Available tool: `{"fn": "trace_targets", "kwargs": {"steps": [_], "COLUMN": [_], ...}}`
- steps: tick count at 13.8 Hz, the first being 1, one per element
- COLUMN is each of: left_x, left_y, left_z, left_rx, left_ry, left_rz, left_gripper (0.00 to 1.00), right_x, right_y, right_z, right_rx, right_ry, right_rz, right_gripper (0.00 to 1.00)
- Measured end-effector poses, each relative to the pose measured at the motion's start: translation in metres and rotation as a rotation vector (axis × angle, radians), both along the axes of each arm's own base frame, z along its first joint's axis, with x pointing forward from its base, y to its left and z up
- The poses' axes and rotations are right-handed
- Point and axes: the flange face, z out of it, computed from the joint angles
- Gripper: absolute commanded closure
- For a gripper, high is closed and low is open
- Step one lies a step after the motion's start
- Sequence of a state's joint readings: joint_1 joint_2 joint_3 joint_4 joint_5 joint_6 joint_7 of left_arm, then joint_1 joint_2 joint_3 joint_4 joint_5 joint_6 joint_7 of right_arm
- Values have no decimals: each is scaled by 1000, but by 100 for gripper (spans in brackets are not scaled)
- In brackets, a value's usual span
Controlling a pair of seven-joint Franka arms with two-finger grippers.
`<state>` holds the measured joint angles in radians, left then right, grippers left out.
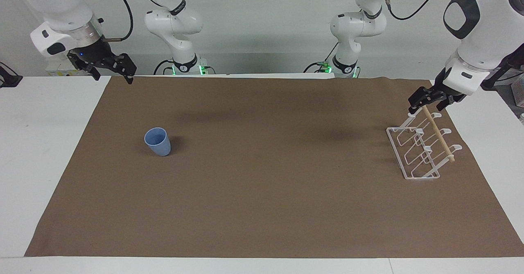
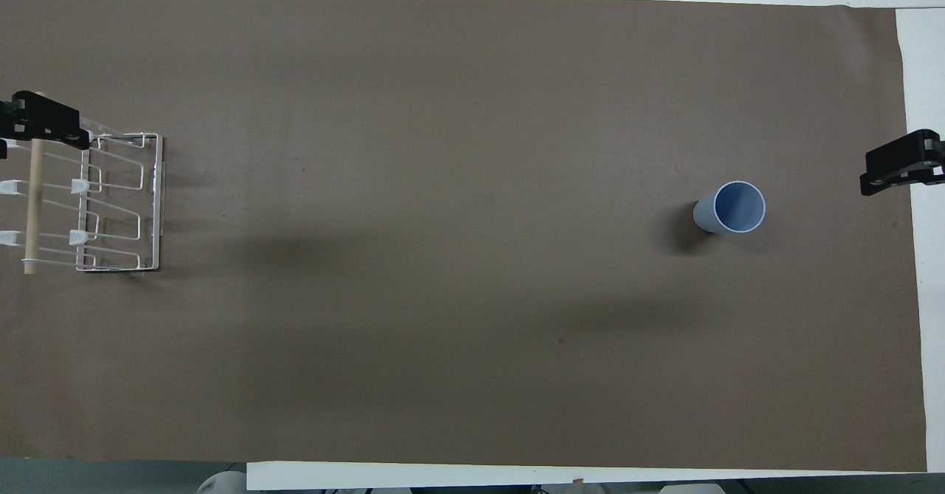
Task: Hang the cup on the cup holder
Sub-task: 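Reach the right gripper toward the light blue cup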
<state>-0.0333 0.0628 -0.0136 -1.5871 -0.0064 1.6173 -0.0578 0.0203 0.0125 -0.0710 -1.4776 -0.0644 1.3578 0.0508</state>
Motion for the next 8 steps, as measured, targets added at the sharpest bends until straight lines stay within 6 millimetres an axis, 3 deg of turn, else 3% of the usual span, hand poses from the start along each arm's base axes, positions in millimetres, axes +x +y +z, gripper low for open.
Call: {"fn": "trace_targets", "kwargs": {"steps": [5,7,8], "left_x": [0,0,0], "left_y": [0,0,0], "left_z": [0,0,0], "left_rx": [0,0,0], "left_ry": [0,0,0], "left_rz": [0,0,0], "left_gripper": [0,0,0], "right_x": [0,5,5], "right_y": [-1,-3,-3], "right_z": [-4,-26,-49], "right_rx": [2,7,10], "right_ry": [3,-56,-78], "right_rz": [-2,4,19], "right_gripper": [0,0,0]}}
